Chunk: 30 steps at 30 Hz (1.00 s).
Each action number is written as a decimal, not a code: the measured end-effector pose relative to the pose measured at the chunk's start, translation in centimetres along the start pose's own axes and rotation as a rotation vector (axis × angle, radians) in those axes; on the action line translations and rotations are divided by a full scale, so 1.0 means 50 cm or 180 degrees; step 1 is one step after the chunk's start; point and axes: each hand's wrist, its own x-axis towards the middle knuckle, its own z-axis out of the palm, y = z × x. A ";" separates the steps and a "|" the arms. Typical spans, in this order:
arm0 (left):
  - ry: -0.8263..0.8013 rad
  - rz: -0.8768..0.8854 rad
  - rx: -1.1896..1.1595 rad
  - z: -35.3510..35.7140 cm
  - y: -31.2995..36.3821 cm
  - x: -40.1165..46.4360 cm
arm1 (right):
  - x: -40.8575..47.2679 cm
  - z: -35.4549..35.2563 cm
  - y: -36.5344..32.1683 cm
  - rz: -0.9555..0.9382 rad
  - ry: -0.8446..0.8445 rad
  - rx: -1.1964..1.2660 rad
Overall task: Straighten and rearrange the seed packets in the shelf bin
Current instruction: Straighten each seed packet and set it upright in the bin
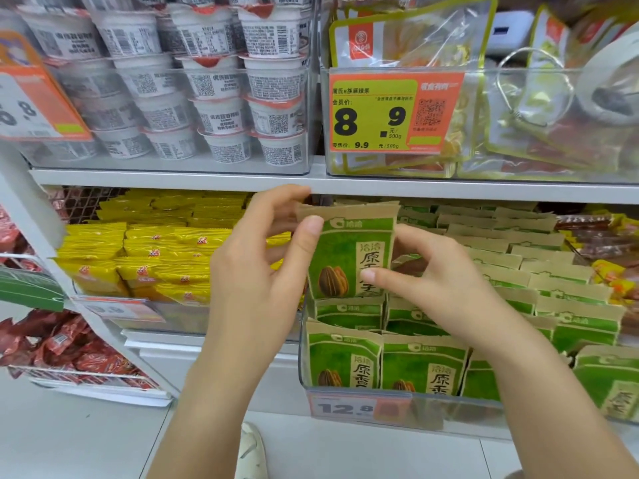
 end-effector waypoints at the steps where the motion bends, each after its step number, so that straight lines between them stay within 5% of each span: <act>1: -0.0087 -0.0229 -0.0172 0.004 -0.011 0.000 | 0.000 -0.003 0.000 0.0030 -0.0009 0.0131; 8: -0.0587 -0.1034 -0.1039 0.010 -0.054 -0.005 | -0.003 -0.024 -0.005 -0.0116 0.0661 0.1263; 14: -0.1062 -0.0949 -0.1300 0.022 -0.042 -0.009 | -0.007 -0.025 -0.026 -0.0430 0.1246 0.1727; 30: -0.0448 -0.1346 -0.1733 0.049 -0.010 -0.015 | -0.011 0.007 -0.032 0.0301 0.0611 0.2283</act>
